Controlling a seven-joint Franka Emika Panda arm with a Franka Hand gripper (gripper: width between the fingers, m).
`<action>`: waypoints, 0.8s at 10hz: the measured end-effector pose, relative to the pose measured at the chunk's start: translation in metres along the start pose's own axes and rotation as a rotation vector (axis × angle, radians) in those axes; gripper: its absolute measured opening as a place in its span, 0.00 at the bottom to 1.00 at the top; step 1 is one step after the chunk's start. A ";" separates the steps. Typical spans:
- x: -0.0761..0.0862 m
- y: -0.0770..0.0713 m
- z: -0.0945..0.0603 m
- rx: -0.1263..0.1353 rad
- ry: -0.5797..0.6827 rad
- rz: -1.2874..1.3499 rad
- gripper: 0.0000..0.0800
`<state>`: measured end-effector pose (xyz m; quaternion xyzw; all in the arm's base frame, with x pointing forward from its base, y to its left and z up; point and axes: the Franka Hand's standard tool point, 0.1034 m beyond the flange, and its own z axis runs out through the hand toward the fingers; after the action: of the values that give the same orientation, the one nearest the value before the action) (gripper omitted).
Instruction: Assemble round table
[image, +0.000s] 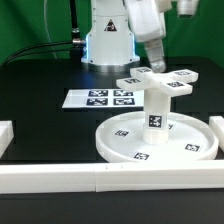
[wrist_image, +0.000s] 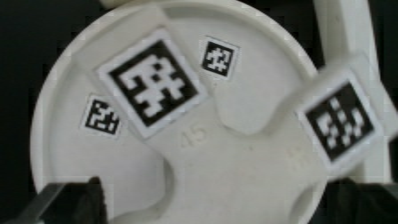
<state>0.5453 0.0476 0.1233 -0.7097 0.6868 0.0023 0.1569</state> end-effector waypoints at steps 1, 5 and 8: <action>-0.001 -0.005 0.000 -0.001 -0.001 -0.126 0.81; -0.003 -0.008 0.003 -0.013 -0.019 -0.476 0.81; -0.003 -0.009 0.002 -0.010 -0.020 -0.666 0.81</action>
Offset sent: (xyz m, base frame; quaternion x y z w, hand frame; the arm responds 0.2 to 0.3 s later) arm 0.0000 0.0000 0.0000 0.0000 0.0000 -0.1296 0.9916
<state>0.5541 0.0514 0.1237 -0.8959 0.4155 -0.0388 0.1524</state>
